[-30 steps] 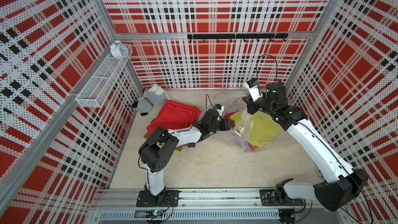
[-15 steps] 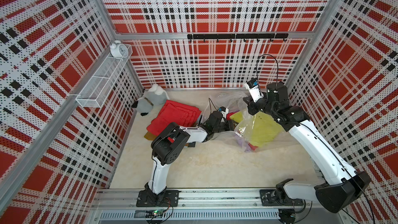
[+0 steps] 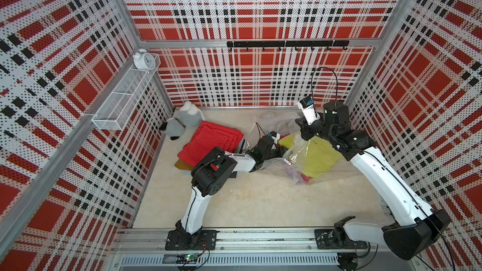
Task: Take the trousers out of the vacuum bag
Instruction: Take out the trousers from the vacuum bag.
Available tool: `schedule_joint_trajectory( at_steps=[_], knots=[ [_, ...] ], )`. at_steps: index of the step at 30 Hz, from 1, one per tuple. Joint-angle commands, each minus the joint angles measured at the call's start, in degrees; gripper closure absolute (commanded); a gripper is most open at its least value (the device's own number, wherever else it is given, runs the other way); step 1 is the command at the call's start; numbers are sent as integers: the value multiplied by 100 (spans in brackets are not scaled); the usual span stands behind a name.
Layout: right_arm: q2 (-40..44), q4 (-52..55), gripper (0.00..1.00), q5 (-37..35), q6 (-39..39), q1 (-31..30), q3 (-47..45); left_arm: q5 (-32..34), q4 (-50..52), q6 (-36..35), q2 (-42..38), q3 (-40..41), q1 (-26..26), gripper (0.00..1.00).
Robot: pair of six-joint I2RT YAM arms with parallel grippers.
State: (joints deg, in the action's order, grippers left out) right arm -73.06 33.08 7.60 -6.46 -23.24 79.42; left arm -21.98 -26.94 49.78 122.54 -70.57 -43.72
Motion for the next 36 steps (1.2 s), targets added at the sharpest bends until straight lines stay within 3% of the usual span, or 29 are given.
schedule_joint_trajectory(
  at_steps=[1,14,30,36],
  knots=[
    [230,-236,100,-50,-53,-58,-68,150,48,36,140,-192,-74,53],
    [248,-320,100,-109,-50,-57,-225,1088,1262,-406,-66,-507,-226,55],
    [279,-390,100,-162,-40,-57,-325,792,1100,-355,24,-624,-268,56],
    [292,-416,100,-168,-31,-60,-379,560,873,-250,195,-810,-242,80]
  ],
)
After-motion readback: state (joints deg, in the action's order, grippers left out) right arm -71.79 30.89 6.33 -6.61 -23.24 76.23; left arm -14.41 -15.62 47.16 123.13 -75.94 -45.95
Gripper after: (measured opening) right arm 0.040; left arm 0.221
